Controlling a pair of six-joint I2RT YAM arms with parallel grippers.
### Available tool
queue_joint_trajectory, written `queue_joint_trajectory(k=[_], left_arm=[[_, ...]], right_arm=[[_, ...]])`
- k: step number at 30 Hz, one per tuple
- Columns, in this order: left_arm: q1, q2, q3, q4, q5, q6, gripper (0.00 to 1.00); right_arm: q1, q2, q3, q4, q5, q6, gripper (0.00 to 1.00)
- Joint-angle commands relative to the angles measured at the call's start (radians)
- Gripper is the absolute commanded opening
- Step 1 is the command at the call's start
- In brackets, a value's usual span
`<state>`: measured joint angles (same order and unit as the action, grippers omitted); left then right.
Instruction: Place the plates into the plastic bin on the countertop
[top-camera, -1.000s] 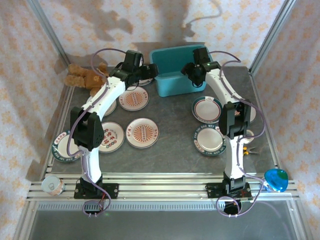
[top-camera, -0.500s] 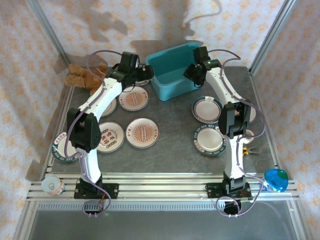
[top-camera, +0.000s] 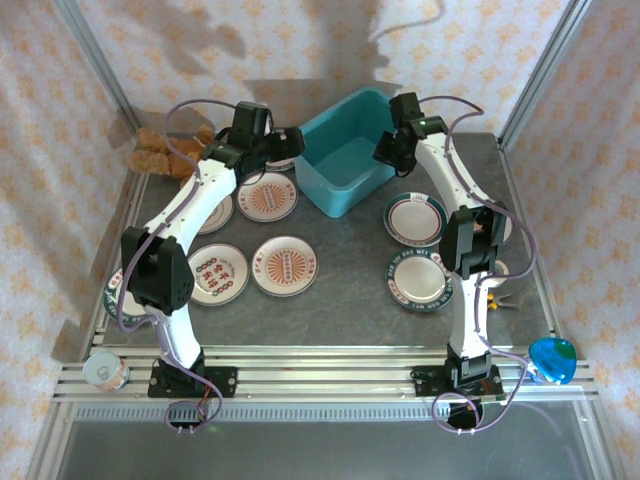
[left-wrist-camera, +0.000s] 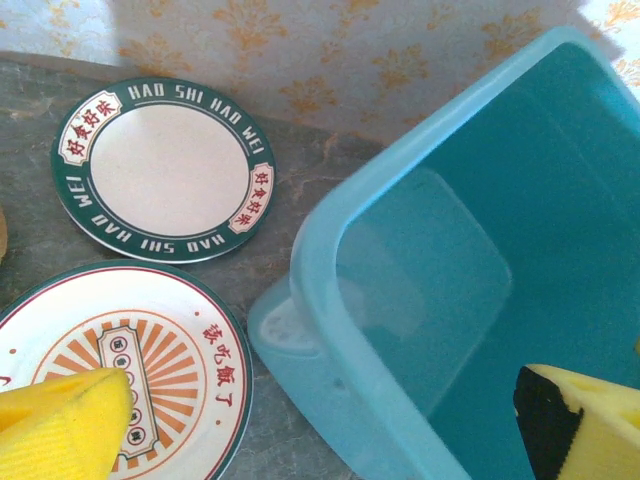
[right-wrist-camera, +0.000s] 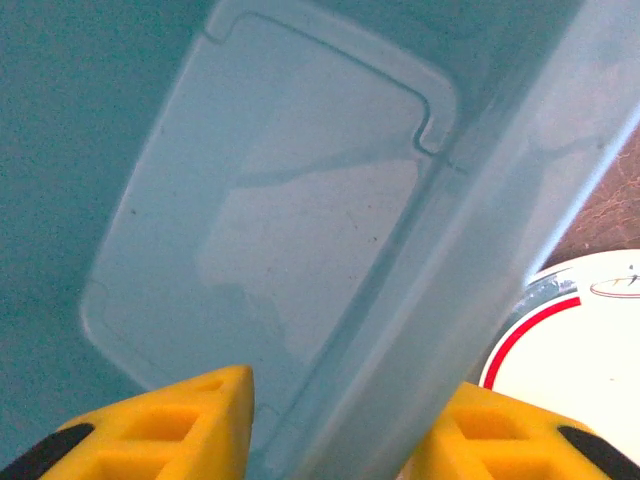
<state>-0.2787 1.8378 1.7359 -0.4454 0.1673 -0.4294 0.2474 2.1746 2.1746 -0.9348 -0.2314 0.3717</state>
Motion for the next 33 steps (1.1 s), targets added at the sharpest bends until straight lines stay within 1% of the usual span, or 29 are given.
queue_joint_trajectory(k=[1,13,14,23,28,30,33], left_arm=[[0.013,-0.059,-0.021,0.007,-0.022,-0.004,0.99],[0.021,-0.119,-0.1,0.013,0.021,-0.005,0.99],[0.021,-0.122,-0.111,0.015,0.024,-0.002,0.99],[0.021,-0.118,-0.137,-0.023,0.072,0.034,0.99],[0.02,-0.13,-0.165,-0.013,0.113,0.029,0.99],[0.019,-0.133,-0.184,-0.004,0.132,0.028,0.99],[0.015,-0.132,-0.212,0.011,0.156,0.017,0.99]], right_arm=[[-0.005,-0.048,0.043,-0.079,-0.005,-0.078,0.39],[-0.007,-0.033,0.096,-0.156,-0.083,-0.243,0.38],[-0.007,-0.029,0.098,-0.164,-0.09,-0.264,0.36],[-0.01,-0.032,0.112,-0.225,-0.095,-0.386,0.35],[-0.01,-0.045,0.102,-0.239,-0.114,-0.467,0.34],[-0.01,-0.053,0.087,-0.241,-0.111,-0.509,0.32],[-0.015,-0.054,0.085,-0.249,-0.119,-0.543,0.31]])
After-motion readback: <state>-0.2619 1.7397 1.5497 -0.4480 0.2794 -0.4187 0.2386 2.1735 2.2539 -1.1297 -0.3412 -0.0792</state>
